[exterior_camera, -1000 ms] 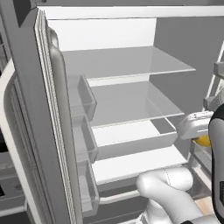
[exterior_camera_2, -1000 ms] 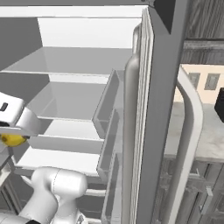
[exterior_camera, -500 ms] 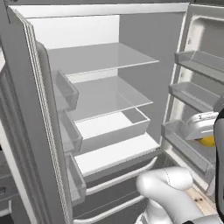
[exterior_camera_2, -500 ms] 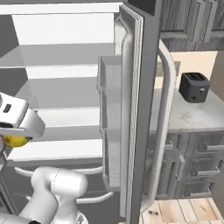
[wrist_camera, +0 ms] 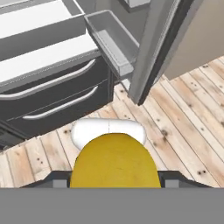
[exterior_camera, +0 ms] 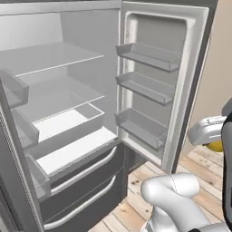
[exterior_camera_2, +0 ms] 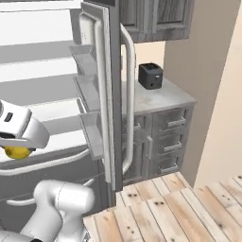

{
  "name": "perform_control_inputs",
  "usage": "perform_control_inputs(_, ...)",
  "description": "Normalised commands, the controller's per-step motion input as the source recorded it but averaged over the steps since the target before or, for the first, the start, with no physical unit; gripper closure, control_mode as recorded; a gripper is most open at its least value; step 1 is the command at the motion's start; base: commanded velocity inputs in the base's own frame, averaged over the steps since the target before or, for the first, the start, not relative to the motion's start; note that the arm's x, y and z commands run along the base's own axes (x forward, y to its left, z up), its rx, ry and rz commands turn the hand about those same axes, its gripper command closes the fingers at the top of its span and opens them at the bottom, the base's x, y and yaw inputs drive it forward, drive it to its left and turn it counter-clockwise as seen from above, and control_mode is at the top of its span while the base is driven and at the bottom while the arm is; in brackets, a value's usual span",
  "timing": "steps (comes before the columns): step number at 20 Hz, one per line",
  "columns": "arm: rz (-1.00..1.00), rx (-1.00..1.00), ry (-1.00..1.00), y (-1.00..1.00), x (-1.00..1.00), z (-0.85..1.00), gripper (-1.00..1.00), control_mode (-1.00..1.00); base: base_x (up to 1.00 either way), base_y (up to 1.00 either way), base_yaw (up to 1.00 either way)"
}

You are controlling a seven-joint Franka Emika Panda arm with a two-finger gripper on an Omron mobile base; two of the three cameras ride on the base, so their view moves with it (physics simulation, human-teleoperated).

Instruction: Gather the lemon and sweet potato from the fridge and place them on a tray on the dining counter. Then gather the fishs from the fridge and place them on the other tray.

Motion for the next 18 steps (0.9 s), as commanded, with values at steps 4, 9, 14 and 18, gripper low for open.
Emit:
perform_control_inputs(4, 0.00, 0.00, 0.00, 0.00, 0.00, 0.00, 1.00, 1.00, -0.59, -0.42, -0.44)
perform_control_inputs(9, 0.00, 0.00, 0.00, 0.00, 0.00, 0.00, 1.00, 1.00, -0.40, -0.53, -0.47)
perform_control_inputs(14, 0.00, 0.00, 0.00, 0.00, 0.00, 0.00, 1.00, 1.00, -0.06, -0.60, -0.53)
perform_control_inputs(18, 0.00, 0.00, 0.00, 0.00, 0.00, 0.00, 1.00, 1.00, 0.05, -0.48, -0.53)
